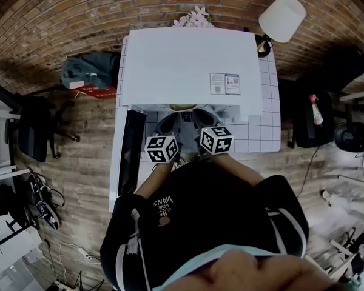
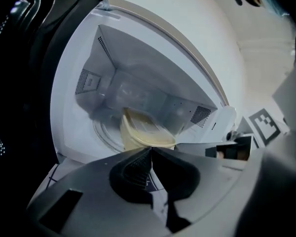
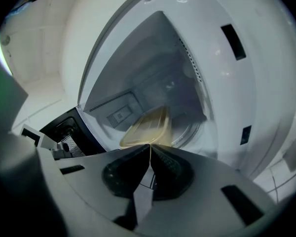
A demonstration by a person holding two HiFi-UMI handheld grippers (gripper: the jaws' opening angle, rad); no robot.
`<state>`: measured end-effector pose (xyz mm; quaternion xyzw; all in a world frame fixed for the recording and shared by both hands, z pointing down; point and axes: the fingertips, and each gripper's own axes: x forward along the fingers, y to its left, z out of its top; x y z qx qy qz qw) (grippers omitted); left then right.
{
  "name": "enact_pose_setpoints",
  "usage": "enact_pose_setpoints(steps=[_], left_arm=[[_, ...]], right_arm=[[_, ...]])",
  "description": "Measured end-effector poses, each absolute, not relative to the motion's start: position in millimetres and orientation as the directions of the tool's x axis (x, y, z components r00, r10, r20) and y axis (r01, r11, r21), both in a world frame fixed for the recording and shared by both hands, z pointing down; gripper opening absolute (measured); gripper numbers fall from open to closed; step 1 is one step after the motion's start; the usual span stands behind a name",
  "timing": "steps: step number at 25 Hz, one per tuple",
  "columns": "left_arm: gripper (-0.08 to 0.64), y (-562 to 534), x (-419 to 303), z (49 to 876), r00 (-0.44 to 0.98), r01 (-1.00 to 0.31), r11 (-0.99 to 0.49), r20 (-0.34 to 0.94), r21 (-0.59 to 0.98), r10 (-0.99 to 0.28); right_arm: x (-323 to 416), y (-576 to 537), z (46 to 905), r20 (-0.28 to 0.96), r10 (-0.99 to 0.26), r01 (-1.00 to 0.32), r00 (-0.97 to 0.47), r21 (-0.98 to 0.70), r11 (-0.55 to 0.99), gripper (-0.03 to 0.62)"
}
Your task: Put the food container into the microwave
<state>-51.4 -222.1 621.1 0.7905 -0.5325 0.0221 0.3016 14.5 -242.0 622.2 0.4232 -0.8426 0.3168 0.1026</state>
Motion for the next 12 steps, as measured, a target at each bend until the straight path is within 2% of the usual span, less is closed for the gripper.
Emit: enact_pose_setpoints(steps=[12], left_arm=[[0.014,-241,-59,624,0.416,-0.857,-0.227,0.363,0.462,-0.833]], right_arm=[[7,-264,623,0.448,-0.638,-0.776,-0.626,-0.444,0.448,0.011]])
